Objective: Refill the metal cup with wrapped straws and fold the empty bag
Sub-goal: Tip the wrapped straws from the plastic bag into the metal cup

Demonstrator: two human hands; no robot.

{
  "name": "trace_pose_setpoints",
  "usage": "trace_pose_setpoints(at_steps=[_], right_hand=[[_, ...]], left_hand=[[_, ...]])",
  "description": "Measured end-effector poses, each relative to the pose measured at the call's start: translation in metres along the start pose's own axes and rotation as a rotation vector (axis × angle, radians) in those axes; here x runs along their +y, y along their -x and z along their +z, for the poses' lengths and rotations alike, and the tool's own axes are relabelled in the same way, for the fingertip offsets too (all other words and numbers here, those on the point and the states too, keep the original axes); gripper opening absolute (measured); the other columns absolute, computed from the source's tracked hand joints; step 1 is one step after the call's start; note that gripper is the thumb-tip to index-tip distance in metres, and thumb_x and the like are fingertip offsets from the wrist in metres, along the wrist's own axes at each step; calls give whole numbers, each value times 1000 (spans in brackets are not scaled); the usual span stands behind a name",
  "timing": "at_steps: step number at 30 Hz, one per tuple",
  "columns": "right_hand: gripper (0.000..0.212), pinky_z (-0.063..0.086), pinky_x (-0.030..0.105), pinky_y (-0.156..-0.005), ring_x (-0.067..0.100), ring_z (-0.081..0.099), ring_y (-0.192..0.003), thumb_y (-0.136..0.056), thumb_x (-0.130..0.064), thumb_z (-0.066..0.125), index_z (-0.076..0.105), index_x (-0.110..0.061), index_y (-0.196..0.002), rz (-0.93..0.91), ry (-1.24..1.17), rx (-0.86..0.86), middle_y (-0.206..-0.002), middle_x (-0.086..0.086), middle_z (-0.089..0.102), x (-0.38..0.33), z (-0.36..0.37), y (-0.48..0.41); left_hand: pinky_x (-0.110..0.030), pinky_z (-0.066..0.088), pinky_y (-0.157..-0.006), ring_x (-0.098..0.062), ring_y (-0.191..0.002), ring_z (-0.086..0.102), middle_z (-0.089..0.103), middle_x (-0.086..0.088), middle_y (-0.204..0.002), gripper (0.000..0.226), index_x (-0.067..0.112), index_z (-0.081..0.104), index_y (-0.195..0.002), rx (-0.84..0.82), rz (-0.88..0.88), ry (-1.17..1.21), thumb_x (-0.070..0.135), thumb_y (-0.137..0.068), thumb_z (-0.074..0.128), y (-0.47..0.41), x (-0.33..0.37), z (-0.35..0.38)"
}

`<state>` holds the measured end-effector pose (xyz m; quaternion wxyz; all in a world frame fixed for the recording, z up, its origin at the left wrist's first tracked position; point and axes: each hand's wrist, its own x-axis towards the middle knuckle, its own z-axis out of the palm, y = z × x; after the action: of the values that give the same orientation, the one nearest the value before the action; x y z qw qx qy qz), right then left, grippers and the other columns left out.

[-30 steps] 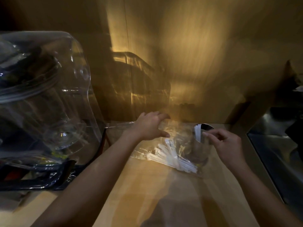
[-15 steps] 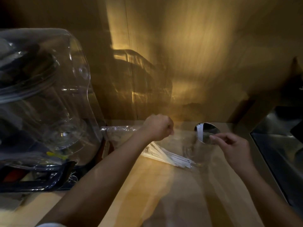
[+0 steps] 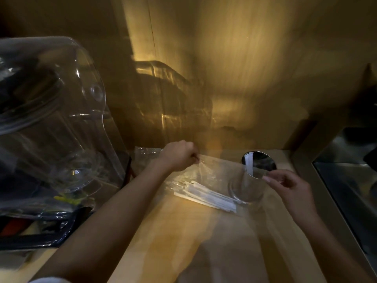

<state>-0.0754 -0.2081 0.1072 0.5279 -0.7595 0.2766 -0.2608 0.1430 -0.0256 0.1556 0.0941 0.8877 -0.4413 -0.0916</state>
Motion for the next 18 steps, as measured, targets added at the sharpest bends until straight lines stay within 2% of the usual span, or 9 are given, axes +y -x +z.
trace_pose_setpoints(at_steps=[2,4,7,9,10,12,15,18], right_hand=[[27,48,20,-66,11,57,-80,-72,-12,74,66,-31,-89,75,10,-49,-90,-9,65,7,1,3],[31,48,27,-67,18,60,-82,-71,-6,74,66,-19,-98,177,20,-94,-92,-1,66,21,5,7],[14,47,26,-64,25,61,-76,-70,3,71,68,-5,-82,276,-54,-59,-81,12,67,40,15,12],[9,48,15,-56,17,61,-68,-72,5,69,69,-2,-77,316,-162,19,-72,9,65,46,21,13],[8,47,10,-52,10,61,-62,-73,5,68,69,-2,-76,327,-213,63,-70,5,64,45,23,13],[14,46,9,-52,6,60,-60,-74,4,67,69,-10,-71,309,-270,135,-66,-2,65,41,23,11],[20,46,14,-59,2,60,-60,-75,-1,66,67,-20,-68,219,-284,187,-58,-12,68,23,10,9],[15,43,23,-66,-1,62,-66,-78,-9,66,68,-23,-74,135,-269,270,-69,-11,71,3,-14,8]], left_hand=[[-29,42,-72,-25,-102,62,71,0,-107,15,25,71,-96,11,12,10,27,-84,62,-1,2,-4],[-28,41,-73,-25,-104,62,71,0,-108,16,26,71,-96,9,21,10,28,-83,62,-3,5,-9],[-29,41,-72,-24,-102,62,72,0,-104,15,25,72,-94,13,47,10,27,-82,63,-8,11,-17],[-30,43,-73,-24,-100,63,73,-1,-101,15,24,72,-93,44,61,15,26,-81,64,-12,15,-25],[-29,43,-72,-24,-98,63,74,0,-99,14,23,72,-92,60,66,19,25,-80,65,-13,18,-30],[-27,42,-70,-21,-95,64,75,2,-95,13,23,73,-90,71,82,35,25,-78,68,-16,21,-42],[-23,43,-65,-13,-87,65,75,5,-85,11,21,74,-86,63,124,96,23,-76,71,-21,27,-64],[-29,49,-71,-12,-78,66,74,1,-78,8,17,75,-84,65,219,172,17,-76,72,-27,42,-88]])
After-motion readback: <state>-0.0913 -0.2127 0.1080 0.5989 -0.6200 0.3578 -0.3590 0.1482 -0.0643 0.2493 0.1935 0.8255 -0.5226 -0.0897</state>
